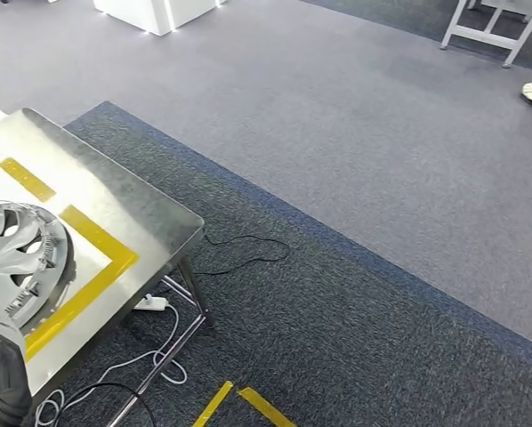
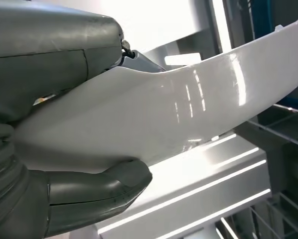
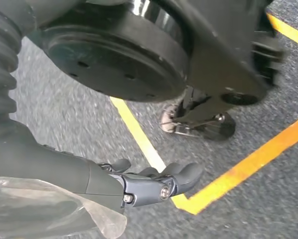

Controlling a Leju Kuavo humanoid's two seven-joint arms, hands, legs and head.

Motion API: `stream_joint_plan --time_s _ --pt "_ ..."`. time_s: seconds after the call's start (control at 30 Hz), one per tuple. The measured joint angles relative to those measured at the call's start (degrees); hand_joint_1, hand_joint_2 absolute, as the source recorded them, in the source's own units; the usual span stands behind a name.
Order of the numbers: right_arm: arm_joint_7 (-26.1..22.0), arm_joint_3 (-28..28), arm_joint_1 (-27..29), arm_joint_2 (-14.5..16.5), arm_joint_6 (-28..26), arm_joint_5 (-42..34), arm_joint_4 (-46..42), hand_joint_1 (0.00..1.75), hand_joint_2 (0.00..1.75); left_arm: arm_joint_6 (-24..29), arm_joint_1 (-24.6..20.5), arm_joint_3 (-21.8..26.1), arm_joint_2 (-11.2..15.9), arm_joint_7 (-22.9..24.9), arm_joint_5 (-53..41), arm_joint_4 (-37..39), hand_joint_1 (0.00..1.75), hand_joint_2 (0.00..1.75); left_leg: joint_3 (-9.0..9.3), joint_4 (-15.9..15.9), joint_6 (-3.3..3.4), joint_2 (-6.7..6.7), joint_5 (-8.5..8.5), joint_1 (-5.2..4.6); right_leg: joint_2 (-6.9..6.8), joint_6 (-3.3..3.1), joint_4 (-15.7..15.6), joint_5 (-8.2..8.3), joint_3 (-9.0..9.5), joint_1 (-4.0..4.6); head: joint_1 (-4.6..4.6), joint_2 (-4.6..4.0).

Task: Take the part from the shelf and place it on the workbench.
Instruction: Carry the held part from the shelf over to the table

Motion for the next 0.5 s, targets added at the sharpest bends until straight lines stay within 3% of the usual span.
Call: stream_joint_plan --time_s 0.07,0.1,0.17,0.23,0.3,0.37,0.4,0.43,0.47,0.5 --pt "0.0 0.0 0.0 0.0 0.0 0.1 0.0 0.0 1.75 0.0 -0.1 0.1 -0.3 0.0 -0.9 0.0 1.75 1.75 -0.5 0.3 -0.59 -1.3 -0.01 0.17 2.45 -0.3 -4.3 1.05 2.01 -0.08 -0.03 0.0" --pt "0.0 0.0 0.1 0.0 0.0 0.1 0.0 0.0 1.75 0.0 -0.1 0.2 -0.5 0.0 -1.1 -0.1 1.75 1.75 -0.79 0.4 -0.98 -1.96 0.11 0.31 2.74 -0.42 -4.7 0.78 2.36 -0.04 -0.03 0.0" --pt "0.1 0.0 0.1 0.0 0.0 0.2 0.0 0.0 1.75 0.0 -0.1 0.3 -0.7 0.0 -1.3 -0.2 1.75 1.75 -1.13 0.5 -1.68 -2.6 0.17 0.51 1.39 -0.8 -5.2 0.88 2.82 -0.02 -0.05 0.0" --pt "0.0 -0.1 0.1 0.1 0.0 0.3 0.0 0.0 1.75 0.0 -0.2 0.4 -0.8 0.0 -1.5 -0.3 1.75 1.75 -2.25 3.0 -2.25 -0.22 -1.39 0.36 -0.29 -1.38 -5.7 1.01 3.29 -0.17 -0.37 0.0" --pt "0.0 -0.2 0.2 0.1 0.1 0.3 0.0 0.0 1.75 0.0 -0.4 0.5 -0.9 0.0 -2.1 -0.4 1.75 1.75 -5.34 9.5 -2.79 3.01 -4.57 0.47 -2.12 -1.82 -5.9 0.81 3.66 -0.11 -0.71 0.0" --pt "0.0 -0.3 0.4 0.1 0.2 0.4 0.0 0.0 1.75 0.0 -0.4 0.6 -1.1 0.0 -2.6 -0.4 1.75 1.75 -8.2 15.3 -3.23 4.07 -6.31 0.79 -4.07 -1.98 -5.9 0.48 3.95 -0.04 -0.76 0.0" --pt "0.0 -0.4 0.4 0.1 0.2 0.4 0.0 0.0 1.75 0.0 -0.3 0.8 -1.2 0.0 -2.8 -0.5 1.75 1.75 -8.4 15.6 -3.35 4.28 -5.74 0.93 -4.95 -1.96 -5.9 0.31 4.12 -0.03 -0.75 0.0" --pt "0.1 -0.5 0.4 0.1 0.3 0.4 0.0 0.0 1.75 0.0 -0.3 0.9 -1.3 0.0 -2.9 -0.6 1.75 1.75 -7.52 13.8 -3.37 4.52 -4.21 1.03 -5.7 -1.87 -5.9 0.15 4.34 -0.03 -0.77 0.0" --pt "0.1 -0.5 0.3 0.1 0.3 0.4 0.0 0.0 1.75 0.0 -0.3 1.1 -1.4 0.0 -3.0 -0.8 1.75 1.75 -5.72 10.3 -3.24 5.18 -2.12 1.04 -6.36 -1.72 -5.9 -0.03 4.62 -0.03 -0.76 0.0" --pt "0.1 -0.6 0.3 0.1 0.3 0.4 0.0 0.0 1.75 0.0 -0.3 1.3 -1.6 0.0 -3.0 -1.1 1.75 1.75 -3.73 6.5 -2.98 6.65 -0.64 0.8 -6.93 -1.48 -5.9 -0.26 4.81 0.03 -0.75 0.0"
